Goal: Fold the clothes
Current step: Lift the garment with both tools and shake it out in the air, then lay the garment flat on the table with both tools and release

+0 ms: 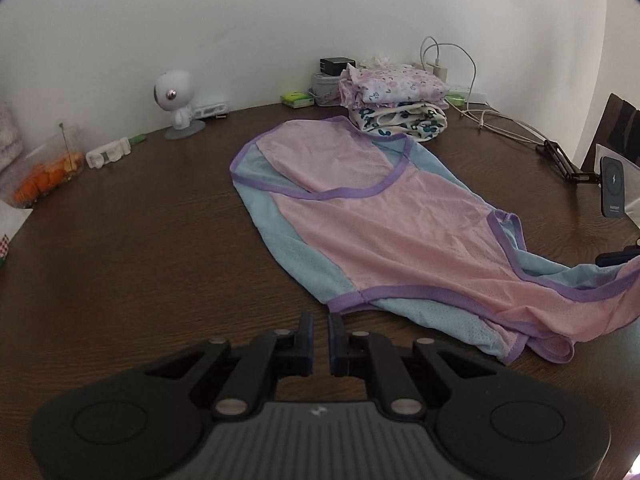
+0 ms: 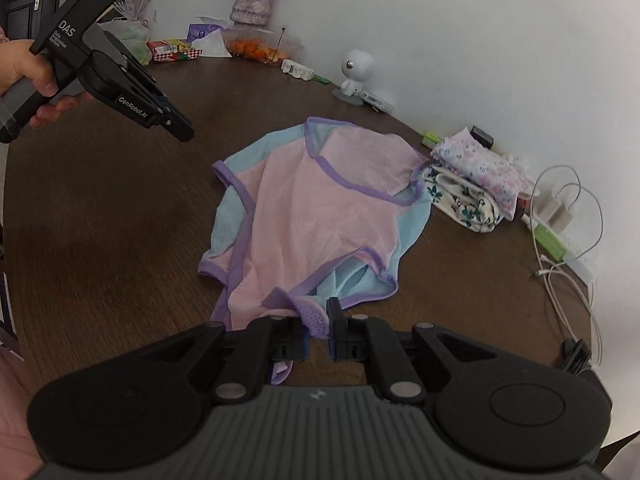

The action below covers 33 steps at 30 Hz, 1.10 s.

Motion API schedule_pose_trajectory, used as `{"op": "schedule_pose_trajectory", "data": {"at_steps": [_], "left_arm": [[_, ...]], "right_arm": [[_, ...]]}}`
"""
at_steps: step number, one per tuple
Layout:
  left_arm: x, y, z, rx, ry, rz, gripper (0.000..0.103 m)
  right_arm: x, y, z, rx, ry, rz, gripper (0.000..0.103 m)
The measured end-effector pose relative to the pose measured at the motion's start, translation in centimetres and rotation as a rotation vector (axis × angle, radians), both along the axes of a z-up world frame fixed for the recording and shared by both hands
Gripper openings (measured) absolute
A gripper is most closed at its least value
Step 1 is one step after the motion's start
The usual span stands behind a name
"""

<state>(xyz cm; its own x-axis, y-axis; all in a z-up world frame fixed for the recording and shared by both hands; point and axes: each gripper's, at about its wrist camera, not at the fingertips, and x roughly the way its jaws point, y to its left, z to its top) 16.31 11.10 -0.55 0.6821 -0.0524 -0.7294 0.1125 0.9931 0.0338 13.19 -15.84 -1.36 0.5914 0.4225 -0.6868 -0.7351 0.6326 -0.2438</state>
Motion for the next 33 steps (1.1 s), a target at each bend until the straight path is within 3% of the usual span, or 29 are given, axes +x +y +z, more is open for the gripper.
{"op": "schedule_pose_trajectory", "data": {"at_steps": [2,5,6,13,19,24,28,33], "left_arm": [[-0.7,-0.9,0.2,-0.033,-0.002,-0.054,0.02],[-2.2,-4.0,0.9,-0.077,-0.002,-0.155,0.053],[-2.4,-5.2,0.8,-0.093,0.0,-0.195,0.056],[-2.4,-12.3,-2.0,-0.055,0.017,-0.355,0.053],[-2.5,-14.1,-2.2,-0.128,0.031,-0.403,0.044],[-2.1,-15.0,-3.1,-0.137,0.088,-0.363,0.042],[-1.9,-14.5,-3.8,-0.191,0.108,-0.306,0.04],[-1.5,-14.1,-3.1,-0.269,0.026,-0.293,0.02]], "right_arm": [[-0.2,-1.2,-0.6,0.039,0.033,-0.024,0.007],[0.3,-2.2,-1.1,0.08,0.044,-0.059,0.008],[0.7,-2.6,-1.3,0.099,0.052,-0.071,0.008],[2.4,-5.0,-1.5,0.276,0.119,-0.165,0.008],[3.0,-6.2,-0.5,0.404,0.125,-0.182,0.008],[2.9,-6.5,0.1,0.45,0.099,-0.184,0.008],[3.0,-7.1,0.4,0.498,0.098,-0.191,0.008],[2.8,-7.0,0.7,0.521,0.094,-0.173,0.008]]}}
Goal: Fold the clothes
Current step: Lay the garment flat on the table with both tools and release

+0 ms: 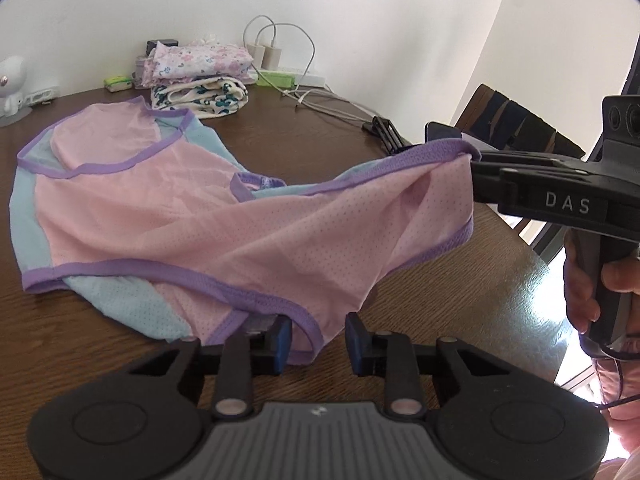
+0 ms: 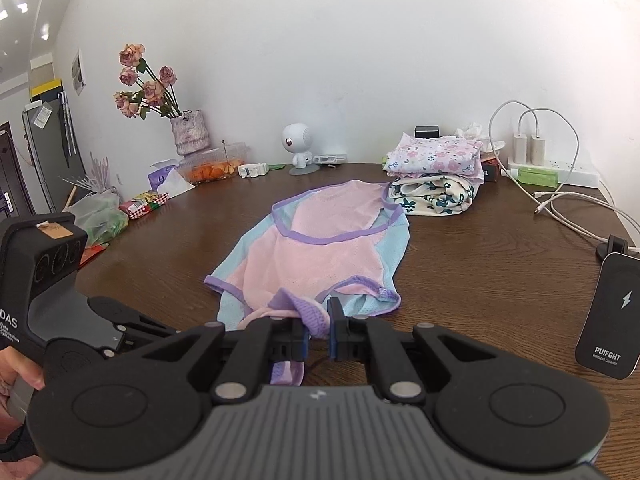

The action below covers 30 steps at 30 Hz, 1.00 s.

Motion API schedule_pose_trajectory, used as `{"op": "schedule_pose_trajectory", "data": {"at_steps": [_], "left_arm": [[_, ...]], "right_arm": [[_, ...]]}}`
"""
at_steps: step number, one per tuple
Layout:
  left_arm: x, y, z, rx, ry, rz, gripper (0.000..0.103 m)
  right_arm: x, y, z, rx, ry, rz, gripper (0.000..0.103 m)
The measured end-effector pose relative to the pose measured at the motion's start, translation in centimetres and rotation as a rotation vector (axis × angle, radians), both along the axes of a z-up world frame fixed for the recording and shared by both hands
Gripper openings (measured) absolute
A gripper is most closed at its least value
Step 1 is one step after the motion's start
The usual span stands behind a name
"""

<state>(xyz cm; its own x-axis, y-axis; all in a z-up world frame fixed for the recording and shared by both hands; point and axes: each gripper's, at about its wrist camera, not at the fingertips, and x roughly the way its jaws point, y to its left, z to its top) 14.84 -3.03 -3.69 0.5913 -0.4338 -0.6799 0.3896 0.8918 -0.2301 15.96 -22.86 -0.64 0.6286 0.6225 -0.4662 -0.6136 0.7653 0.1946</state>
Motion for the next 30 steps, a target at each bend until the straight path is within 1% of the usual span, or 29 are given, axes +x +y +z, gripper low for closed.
{"op": "schedule_pose_trajectory", "data": {"at_steps": [1,2,4,6,8,10,12,14,16,18,19,21,22,23,24,26,28,29,30], "left_arm": [[0.1,0.0,0.0,0.001,-0.004,-0.001,0.007],[0.2,-0.1,0.0,0.002,-0.006,-0.003,0.004],[0.0,0.2,0.2,-0.004,-0.012,-0.016,0.003],[-0.4,1.0,0.9,-0.004,-0.037,-0.014,0.003],[-0.6,2.0,2.0,-0.008,-0.067,0.008,0.003],[-0.3,3.3,3.5,0.01,-0.103,0.038,0.003],[0.8,4.3,4.6,0.044,-0.123,0.077,0.003],[2.6,5.3,5.5,0.068,-0.135,0.124,0.003],[4.5,6.2,5.8,0.089,-0.141,0.168,0.003],[6.8,7.1,5.6,0.107,-0.122,0.212,0.003],[8.1,7.5,5.3,0.117,-0.106,0.238,0.003],[10.5,8.5,4.6,0.137,-0.073,0.288,0.003],[11.7,8.9,4.0,0.149,-0.046,0.311,0.003],[12.8,9.3,3.4,0.158,-0.019,0.324,0.003],[13.7,9.7,2.7,0.156,0.006,0.34,0.004],[14.7,10.8,1.5,0.123,0.061,0.373,0.011],[14.6,12.0,1.0,0.061,0.084,0.404,0.026],[14.0,11.9,1.2,0.053,0.074,0.396,0.029],[13.3,11.8,1.5,0.047,0.062,0.387,0.036]], "right_arm": [[0.0,0.0,0.0,0.005,-0.002,0.0,0.008],[-0.1,-0.1,0.1,0.009,-0.004,-0.003,0.008],[-0.1,-0.3,0.1,0.011,-0.008,-0.011,0.008],[0.0,-0.5,0.1,0.002,-0.009,-0.017,0.008],[0.1,-0.6,0.0,-0.014,-0.007,-0.014,0.008],[0.7,-0.3,0.0,-0.038,-0.006,0.006,0.008],[1.7,0.4,0.1,-0.066,-0.009,0.027,0.009],[3.5,1.2,0.5,-0.074,0.009,0.039,0.009],[5.8,2.2,0.6,-0.08,0.036,0.037,0.009],[8.6,3.4,0.2,-0.095,0.075,0.018,0.011],[10.0,4.0,-0.1,-0.106,0.099,0.004,0.014],[12.4,5.0,-1.3,-0.133,0.153,-0.031,0.029],[13.5,5.5,-1.8,-0.146,0.175,-0.049,0.041],[14.0,5.6,-2.2,-0.153,0.181,-0.069,0.044],[14.3,5.6,-2.5,-0.154,0.187,-0.083,0.044],[14.3,5.2,-2.9,-0.137,0.197,-0.099,0.047],[13.6,4.9,-3.0,-0.142,0.179,-0.091,0.047],[13.2,4.8,-3.0,-0.152,0.166,-0.086,0.048],[12.8,4.7,-2.9,-0.162,0.154,-0.08,0.048]]}}
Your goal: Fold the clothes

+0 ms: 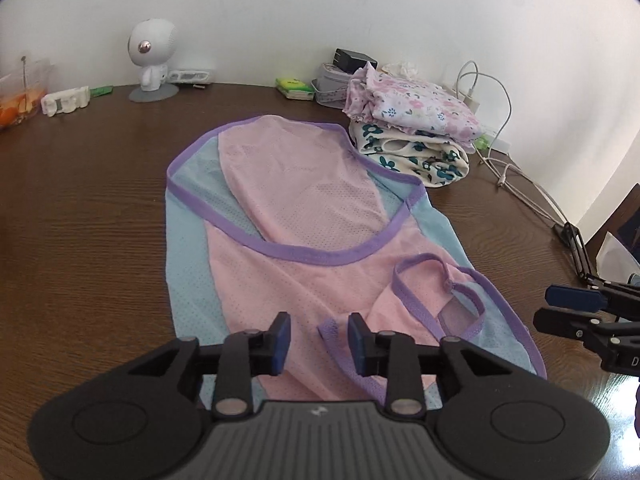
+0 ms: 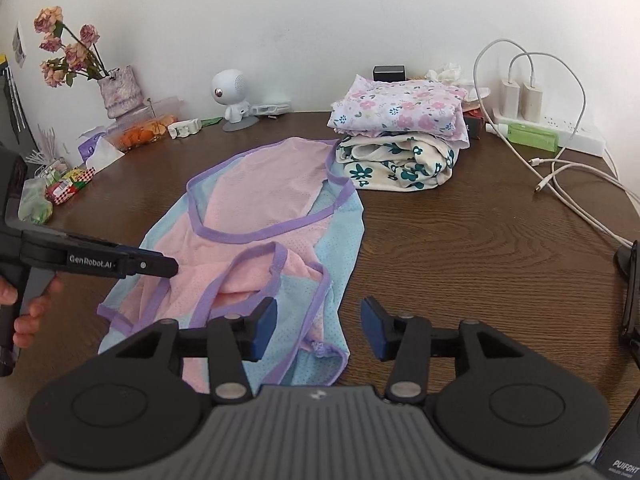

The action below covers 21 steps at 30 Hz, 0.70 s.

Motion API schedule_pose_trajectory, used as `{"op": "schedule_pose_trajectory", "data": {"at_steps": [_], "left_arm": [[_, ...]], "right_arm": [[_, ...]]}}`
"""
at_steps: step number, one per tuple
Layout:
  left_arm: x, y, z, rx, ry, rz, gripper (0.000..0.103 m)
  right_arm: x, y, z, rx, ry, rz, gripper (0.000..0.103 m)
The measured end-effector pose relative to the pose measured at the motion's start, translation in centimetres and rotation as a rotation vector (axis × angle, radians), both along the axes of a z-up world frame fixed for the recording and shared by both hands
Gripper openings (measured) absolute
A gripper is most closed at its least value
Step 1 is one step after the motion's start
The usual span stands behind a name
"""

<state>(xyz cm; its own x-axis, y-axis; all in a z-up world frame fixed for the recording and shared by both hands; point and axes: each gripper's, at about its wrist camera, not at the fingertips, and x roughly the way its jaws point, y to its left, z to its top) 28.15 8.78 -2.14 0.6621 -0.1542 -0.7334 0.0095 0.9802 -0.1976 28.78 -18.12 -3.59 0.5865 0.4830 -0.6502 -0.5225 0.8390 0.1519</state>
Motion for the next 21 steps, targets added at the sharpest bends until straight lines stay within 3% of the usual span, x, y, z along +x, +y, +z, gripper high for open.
{"op": "schedule_pose_trajectory", "data": {"at_steps": [3,6,12,13,14,15,16,20,21], "left_arm": [[-2.0,-0.3,0.9,-0.01,-0.037,-0.029,0.048],[-4.1,-2.2,2.0,-0.027,-0.06,-0.123,0.049],[-6.5,-6.5,1.8,0.114,-0.066,-0.252,0.046],[-6.6,-7.0,1.5,0.132,-0.061,-0.269,0.043],[-6.7,-7.3,1.3,0.143,-0.055,-0.278,0.042],[-6.7,-7.6,1.0,0.154,-0.049,-0.287,0.042],[-6.7,-7.7,0.8,0.162,-0.044,-0.29,0.042],[-5.9,-7.8,-0.1,0.192,-0.032,-0.292,0.042],[-5.6,-7.7,-0.3,0.193,-0.03,-0.291,0.035]], "right_arm": [[-0.3,0.6,-0.1,-0.014,-0.009,0.043,0.048],[0.3,2.0,-0.4,-0.018,-0.011,0.064,0.048],[2.0,5.8,-1.1,-0.032,0.023,0.1,0.043],[2.4,6.3,-1.5,-0.053,0.041,0.097,0.038],[2.8,6.6,-1.8,-0.068,0.062,0.094,0.019],[3.1,6.5,-2.1,-0.062,0.088,0.09,0.007],[3.1,6.2,-2.1,-0.049,0.101,0.082,0.002],[1.5,4.5,-1.0,-0.007,0.061,0.073,0.002],[0.9,4.1,-0.6,0.005,0.053,0.08,0.002]]}}
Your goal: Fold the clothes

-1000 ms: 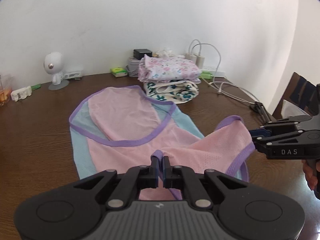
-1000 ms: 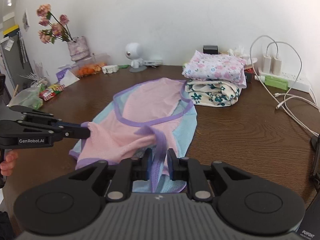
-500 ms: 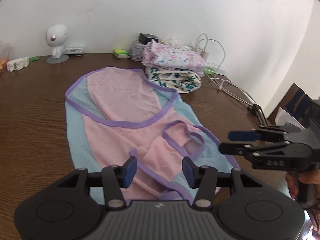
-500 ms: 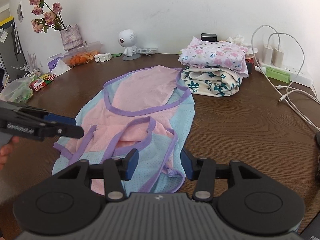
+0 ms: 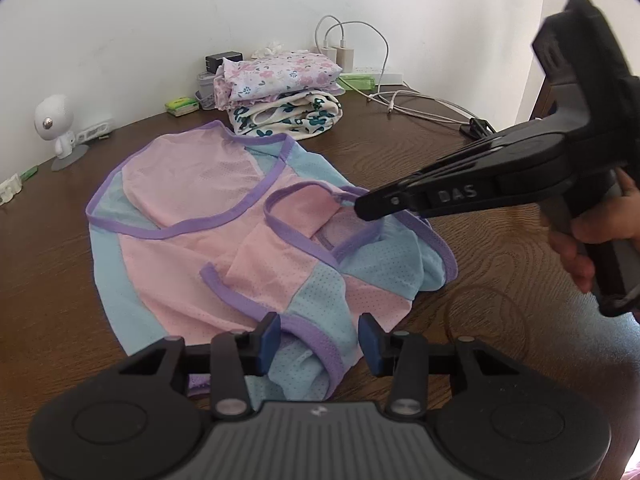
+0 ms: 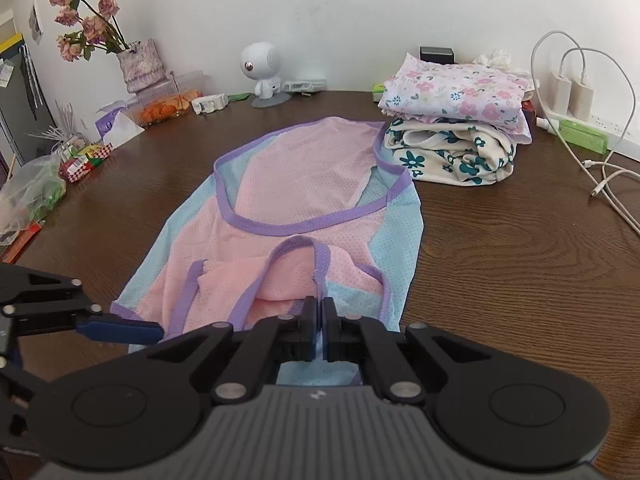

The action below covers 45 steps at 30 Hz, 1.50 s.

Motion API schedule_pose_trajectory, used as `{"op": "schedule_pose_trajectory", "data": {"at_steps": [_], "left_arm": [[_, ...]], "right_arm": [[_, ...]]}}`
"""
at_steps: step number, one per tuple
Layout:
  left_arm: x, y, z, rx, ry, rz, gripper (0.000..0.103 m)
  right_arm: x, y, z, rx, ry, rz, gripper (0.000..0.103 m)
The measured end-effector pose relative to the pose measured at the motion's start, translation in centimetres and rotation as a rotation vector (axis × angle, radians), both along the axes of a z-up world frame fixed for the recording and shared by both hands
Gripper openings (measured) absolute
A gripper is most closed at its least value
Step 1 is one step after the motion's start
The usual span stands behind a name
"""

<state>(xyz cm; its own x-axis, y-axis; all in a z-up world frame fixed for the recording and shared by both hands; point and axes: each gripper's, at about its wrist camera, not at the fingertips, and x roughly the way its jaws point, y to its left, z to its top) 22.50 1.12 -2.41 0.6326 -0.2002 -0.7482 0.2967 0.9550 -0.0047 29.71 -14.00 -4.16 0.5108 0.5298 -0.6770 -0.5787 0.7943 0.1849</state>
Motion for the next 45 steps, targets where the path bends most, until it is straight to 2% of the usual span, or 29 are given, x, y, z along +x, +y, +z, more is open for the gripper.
{"op": "schedule_pose_trajectory", "data": {"at_steps": [3,8,12,15,16,17,18,19,21,22,23,25,26,29,30,34,36,38,42,45], "left_arm": [[0.1,0.5,-0.2,-0.01,-0.001,0.005,0.011],[-1.3,2.6,0.8,-0.041,-0.02,0.035,0.008],[-4.2,6.1,3.6,-0.125,-0.075,0.076,0.008],[-7.5,6.8,5.4,-0.147,-0.115,0.02,0.009],[-8.6,6.8,5.9,-0.147,-0.125,-0.002,0.009],[-9.4,6.5,5.9,-0.141,-0.123,-0.019,0.009],[-9.9,6.1,5.8,-0.137,-0.117,-0.029,0.009],[-10.5,5.6,5.5,-0.134,-0.108,-0.037,0.009],[-11.1,4.8,4.7,-0.126,-0.093,-0.053,0.009],[-11.2,4.6,4.3,-0.124,-0.088,-0.05,0.01],[-11.3,4.5,3.9,-0.121,-0.083,-0.045,0.01],[-11.4,4.5,3.3,-0.11,-0.073,-0.031,0.011],[-11.3,4.6,3.2,-0.093,-0.068,-0.03,0.012],[-10.9,4.0,3.0,-0.014,-0.054,-0.083,0.045],[-10.7,3.6,2.9,0.028,-0.053,-0.116,0.047],[-9.4,1.4,2.5,0.253,-0.034,-0.306,0.047],[-8.6,0.4,2.1,0.367,-0.016,-0.407,0.043],[-7.9,-0.1,1.6,0.448,0.008,-0.504,0.039],[-6.7,-0.8,1.0,0.52,0.06,-0.669,0.037],[-5.7,-1.5,0.3,0.571,0.093,-0.729,0.037]], "right_arm": [[-1.7,-0.5,0.9,-0.004,-0.031,0.033,0.002],[-3.7,-1.1,1.2,-0.014,-0.043,0.073,0.002],[-6.3,-1.9,1.4,-0.033,-0.068,0.114,0.002],[-8.7,-2.5,1.4,-0.042,-0.062,0.15,0.002],[-9.5,-2.6,1.2,-0.052,-0.055,0.156,0.005],[-10.3,-2.7,1.1,-0.064,-0.06,0.158,0.014],[-11.1,-2.7,1.1,-0.067,-0.076,0.159,0.018],[-12.0,-2.7,1.2,-0.067,-0.096,0.167,0.027],[-14.1,-2.1,1.7,-0.061,-0.154,0.221,0.031],[-15.1,-1.3,1.7,-0.091,-0.19,0.249,0.033],[-16.1,-0.5,1.6,-0.121,-0.226,0.277,0.039],[-17.5,1.0,1.1,-0.182,-0.274,0.317,0.041],[-17.6,1.4,0.9,-0.193,-0.272,0.323,0.041],[-17.2,1.7,0.6,-0.186,-0.245,0.306,0.041],[-17.1,1.7,0.6,-0.183,-0.239,0.298,0.041],[-16.4,0.2,1.0,-0.168,-0.234,0.234,0.042],[-16.1,-0.8,1.2,-0.162,-0.23,0.204,0.044],[-16.1,-1.5,1.1,-0.166,-0.226,0.181,0.045],[-16.2,-2.9,0.6,-0.17,-0.207,0.151,0.045],[-16.0,-3.7,0.5,-0.172,-0.197,0.147,0.045]]}}
